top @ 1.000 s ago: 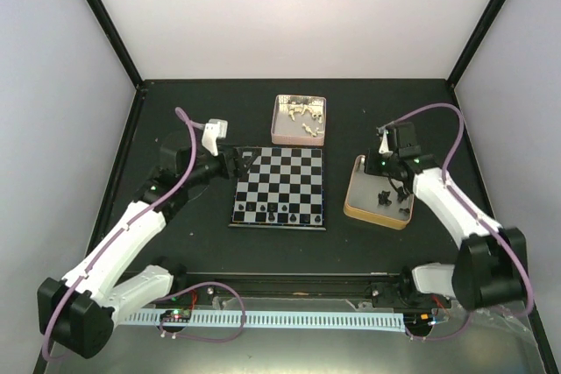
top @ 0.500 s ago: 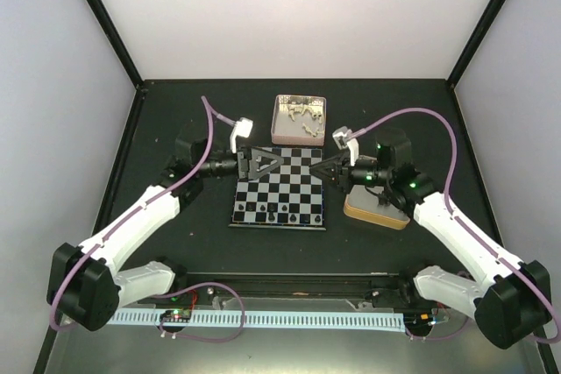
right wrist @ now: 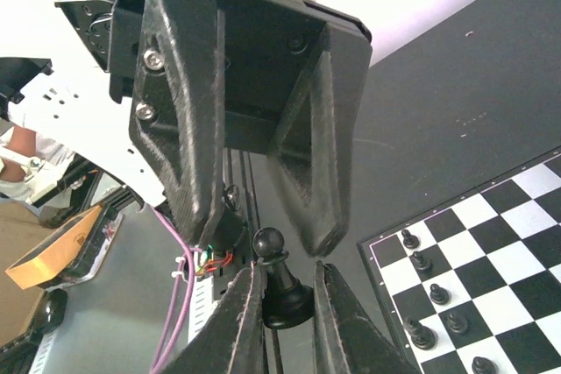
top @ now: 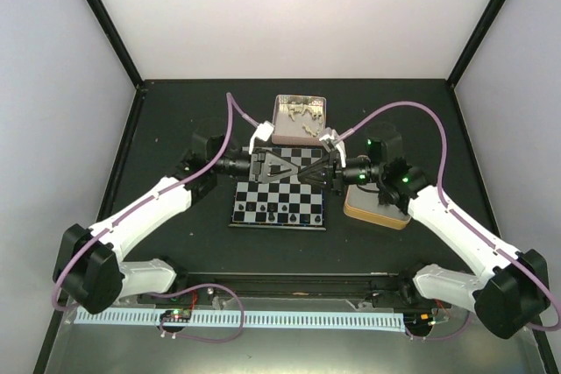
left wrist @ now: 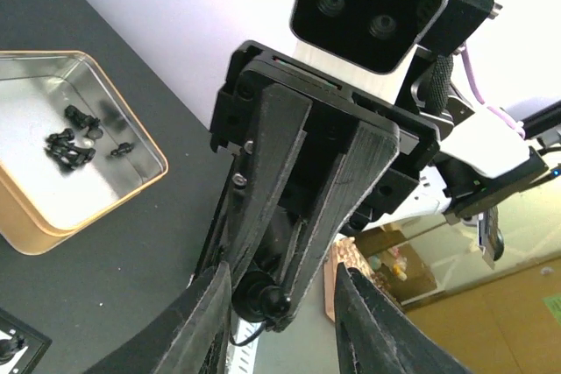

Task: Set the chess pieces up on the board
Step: Place the chess piece on the chessboard.

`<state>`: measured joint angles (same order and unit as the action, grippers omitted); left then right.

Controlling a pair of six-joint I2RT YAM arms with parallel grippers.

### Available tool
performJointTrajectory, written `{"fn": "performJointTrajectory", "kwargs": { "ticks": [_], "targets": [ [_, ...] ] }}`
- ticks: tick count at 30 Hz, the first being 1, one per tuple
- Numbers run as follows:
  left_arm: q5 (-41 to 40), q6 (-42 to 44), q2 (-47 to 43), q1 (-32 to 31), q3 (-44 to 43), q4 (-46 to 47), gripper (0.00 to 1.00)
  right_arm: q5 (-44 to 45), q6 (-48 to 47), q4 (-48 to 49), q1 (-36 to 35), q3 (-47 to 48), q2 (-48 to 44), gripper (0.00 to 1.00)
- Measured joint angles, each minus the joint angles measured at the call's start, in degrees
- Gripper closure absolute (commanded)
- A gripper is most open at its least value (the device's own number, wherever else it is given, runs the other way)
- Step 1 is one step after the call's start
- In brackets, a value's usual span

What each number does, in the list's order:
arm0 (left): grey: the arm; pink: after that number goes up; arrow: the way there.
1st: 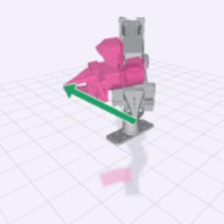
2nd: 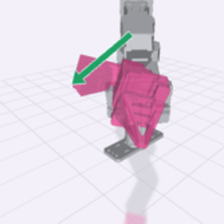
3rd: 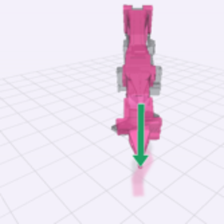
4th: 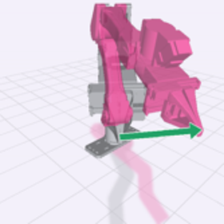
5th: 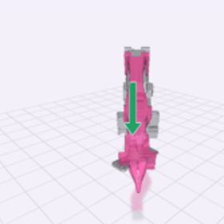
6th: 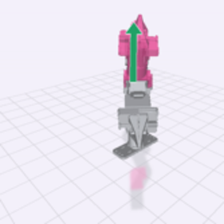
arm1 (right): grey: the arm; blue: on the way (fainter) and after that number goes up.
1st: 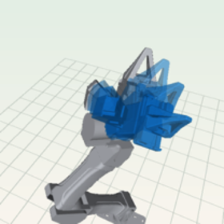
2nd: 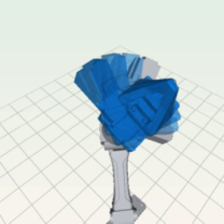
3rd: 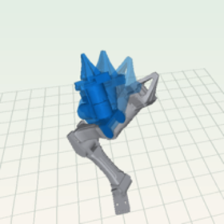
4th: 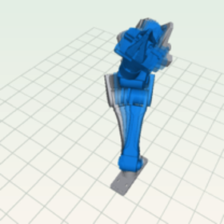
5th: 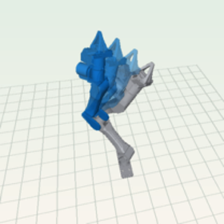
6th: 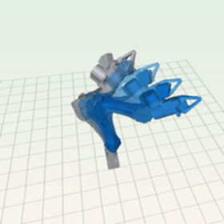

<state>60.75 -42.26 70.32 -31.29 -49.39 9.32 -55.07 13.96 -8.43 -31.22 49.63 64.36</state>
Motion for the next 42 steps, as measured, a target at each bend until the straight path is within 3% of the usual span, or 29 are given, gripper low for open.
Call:
{"fn": "performJointTrajectory", "kwargs": {
  "ticks": [8, 12, 15, 18, 20, 25, 29, 36, 42],
  "targets": [
    [0.7, 0.4, 2.4, -1.2, -1.2, -1.2, 0.98, -0.6, -0.6, -1.1, 0.0, 0.5, 1.2, 0.94],
    [0.5, 1.5, 2.6, -1.2, -1.3, -2.0, 0.98, -0.5, -0.5, -2.0, 0.0, 0.5, 1.2, 0.93],
    [0.3, 2.1, 2.6, -1.2, -1.5, -2.6, 0.98, -0.1, -0.3, -2.1, 0.0, 0.5, 1.2, 0.76],
    [-0.9, 3.4, 2.6, -1.4, -1.9, -4.1, 0.98, 1.2, 0.2, -2.5, -0.2, 0.5, 1.3, 0.5],
    [-3.2, 5.5, 2.4, -2.0, -2.3, -6.4, 0.98, 3.6, -0.2, -3.5, -0.3, 0.8, 1.3, 0.41],
    [-17.6, 13.2, 1.2, -3.6, -3.1, -15.4, 0.98, 14.7, 1.0, -6.3, 0.1, -0.9, -1.0, 0.35],
    [-30.0, 18.5, 2.3, -6.4, -3.2, -20.3, 0.98, 29.0, 3.3, -9.2, 0.5, -3.7, -5.3, 0.36],
    [-45.6, 24.2, 14.2, -13.9, -4.6, -22.9, 0.99, 51.8, 9.6, -14.9, 0.7, -5.4, -5.4, 0.36],
    [-53.3, 25.8, 21.4, -15.7, -4.7, -23.5, 0.98, 57.0, 12.6, -16.6, 0.8, -6.3, -3.5, 0.36]
  ]
}}
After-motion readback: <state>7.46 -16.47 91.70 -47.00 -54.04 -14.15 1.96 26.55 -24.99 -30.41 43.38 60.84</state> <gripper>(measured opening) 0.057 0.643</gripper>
